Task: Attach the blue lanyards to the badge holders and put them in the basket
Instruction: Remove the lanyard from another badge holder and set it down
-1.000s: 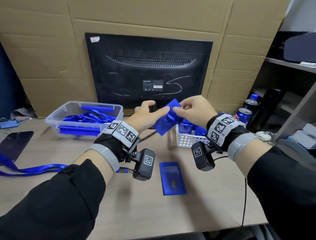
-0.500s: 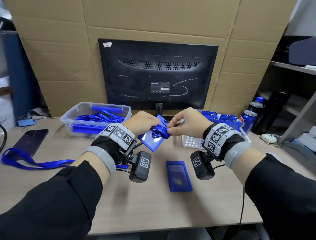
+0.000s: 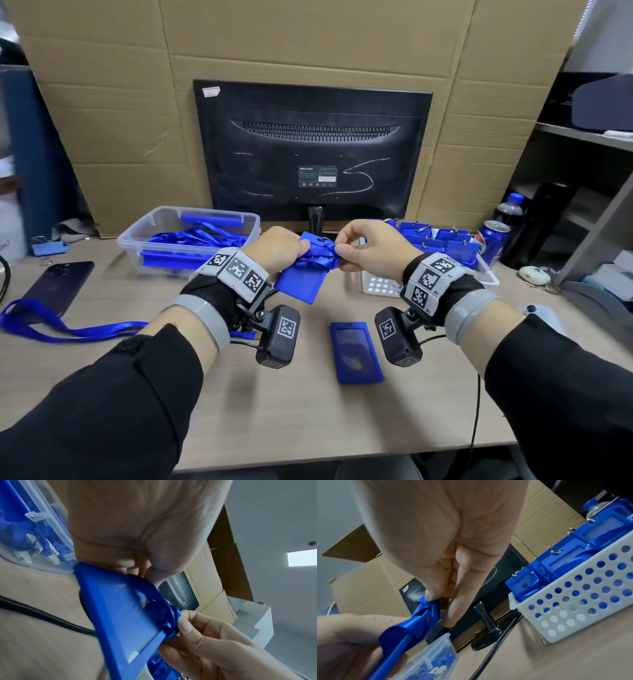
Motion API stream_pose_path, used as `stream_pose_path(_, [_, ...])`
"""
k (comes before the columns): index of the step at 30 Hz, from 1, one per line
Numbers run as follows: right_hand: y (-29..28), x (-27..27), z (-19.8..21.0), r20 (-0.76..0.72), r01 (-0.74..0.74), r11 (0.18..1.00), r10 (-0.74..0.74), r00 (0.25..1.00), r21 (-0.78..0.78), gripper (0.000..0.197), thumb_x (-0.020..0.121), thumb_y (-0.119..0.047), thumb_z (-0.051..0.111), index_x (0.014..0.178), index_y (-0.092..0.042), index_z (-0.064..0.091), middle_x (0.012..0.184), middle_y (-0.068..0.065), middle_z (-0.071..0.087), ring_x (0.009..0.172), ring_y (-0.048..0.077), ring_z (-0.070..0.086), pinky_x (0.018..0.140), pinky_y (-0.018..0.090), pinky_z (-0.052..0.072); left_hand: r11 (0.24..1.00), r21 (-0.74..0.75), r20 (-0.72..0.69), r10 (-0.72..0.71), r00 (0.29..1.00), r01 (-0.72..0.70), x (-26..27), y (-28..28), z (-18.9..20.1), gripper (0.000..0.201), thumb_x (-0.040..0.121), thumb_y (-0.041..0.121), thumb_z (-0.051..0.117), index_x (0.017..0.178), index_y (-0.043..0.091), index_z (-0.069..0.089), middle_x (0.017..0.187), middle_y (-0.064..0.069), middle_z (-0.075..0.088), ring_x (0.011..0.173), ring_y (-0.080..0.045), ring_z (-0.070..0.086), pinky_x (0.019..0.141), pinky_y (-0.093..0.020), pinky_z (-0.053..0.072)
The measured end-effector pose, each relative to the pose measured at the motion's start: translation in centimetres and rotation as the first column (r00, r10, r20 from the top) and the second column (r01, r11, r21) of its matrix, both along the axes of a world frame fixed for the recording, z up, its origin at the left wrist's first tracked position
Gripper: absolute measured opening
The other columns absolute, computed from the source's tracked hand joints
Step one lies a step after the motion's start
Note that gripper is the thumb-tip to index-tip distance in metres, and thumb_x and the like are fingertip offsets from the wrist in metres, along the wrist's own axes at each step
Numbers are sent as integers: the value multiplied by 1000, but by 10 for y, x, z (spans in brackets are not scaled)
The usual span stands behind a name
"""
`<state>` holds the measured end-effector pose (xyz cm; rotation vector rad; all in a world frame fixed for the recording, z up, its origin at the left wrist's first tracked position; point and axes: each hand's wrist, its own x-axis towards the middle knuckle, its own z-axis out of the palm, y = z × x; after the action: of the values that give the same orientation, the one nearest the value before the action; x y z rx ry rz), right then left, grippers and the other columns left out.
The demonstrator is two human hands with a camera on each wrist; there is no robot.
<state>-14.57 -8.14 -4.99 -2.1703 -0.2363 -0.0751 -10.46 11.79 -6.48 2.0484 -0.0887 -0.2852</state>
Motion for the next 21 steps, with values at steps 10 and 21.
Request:
stream_pose_path(10, [2, 4, -8, -45, -10, 999, 12, 999, 47, 12, 109, -19, 51, 98, -20, 54, 96, -1, 64, 93, 20, 78, 83, 43, 62, 973, -222, -106, 42, 994, -65, 8, 9, -6, 17, 113, 20, 40, 102, 10, 48, 104, -14, 51, 94, -27, 53, 84, -40, 49])
stream_pose_path(21, [5, -2, -12, -50, -74, 962, 90, 995, 262, 6, 109, -16, 52, 104, -14, 55, 100, 2, 59, 90, 22, 76, 83, 53, 63, 981, -172, -88, 72, 994, -86, 5, 13, -1, 30, 111, 16, 45, 81, 18, 52, 99, -11, 56, 87, -26, 56, 91, -42, 51])
